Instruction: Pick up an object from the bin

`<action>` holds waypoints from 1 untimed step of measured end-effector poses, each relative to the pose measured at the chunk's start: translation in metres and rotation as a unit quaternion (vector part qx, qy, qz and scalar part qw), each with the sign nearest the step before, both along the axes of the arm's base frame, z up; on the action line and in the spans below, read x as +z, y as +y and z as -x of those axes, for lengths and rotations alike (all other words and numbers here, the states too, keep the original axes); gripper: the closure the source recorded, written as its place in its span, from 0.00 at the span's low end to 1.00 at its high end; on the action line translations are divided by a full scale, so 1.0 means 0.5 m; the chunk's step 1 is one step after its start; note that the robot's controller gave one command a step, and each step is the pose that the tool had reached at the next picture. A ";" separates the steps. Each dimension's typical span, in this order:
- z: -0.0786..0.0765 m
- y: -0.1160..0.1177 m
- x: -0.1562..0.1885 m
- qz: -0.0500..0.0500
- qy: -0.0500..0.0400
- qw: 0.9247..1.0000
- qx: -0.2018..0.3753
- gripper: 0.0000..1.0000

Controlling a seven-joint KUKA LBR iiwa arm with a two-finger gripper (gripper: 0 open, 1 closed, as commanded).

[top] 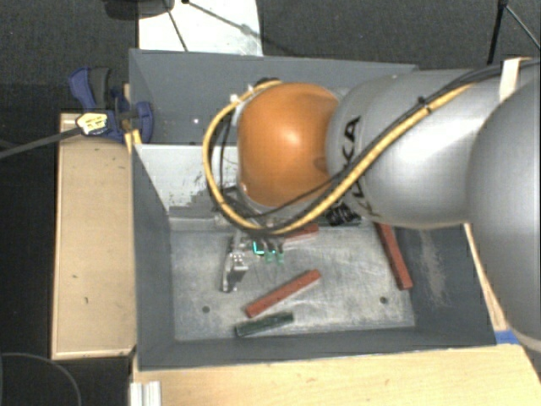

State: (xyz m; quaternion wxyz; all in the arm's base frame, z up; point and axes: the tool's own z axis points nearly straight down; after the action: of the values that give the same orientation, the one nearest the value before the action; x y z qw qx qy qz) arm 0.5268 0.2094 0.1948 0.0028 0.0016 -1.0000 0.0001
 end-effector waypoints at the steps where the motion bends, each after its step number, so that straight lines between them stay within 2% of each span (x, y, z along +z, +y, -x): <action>1: -0.004 -0.002 0.008 -0.001 -0.004 1.000 -0.003 0.00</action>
Offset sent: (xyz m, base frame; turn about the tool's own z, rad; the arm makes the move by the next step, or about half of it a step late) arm -0.0262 -0.0565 -0.1133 -0.3191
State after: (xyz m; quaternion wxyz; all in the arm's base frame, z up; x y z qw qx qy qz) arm 0.5289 0.2084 0.1990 -0.0010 -0.0012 -1.0000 -0.0008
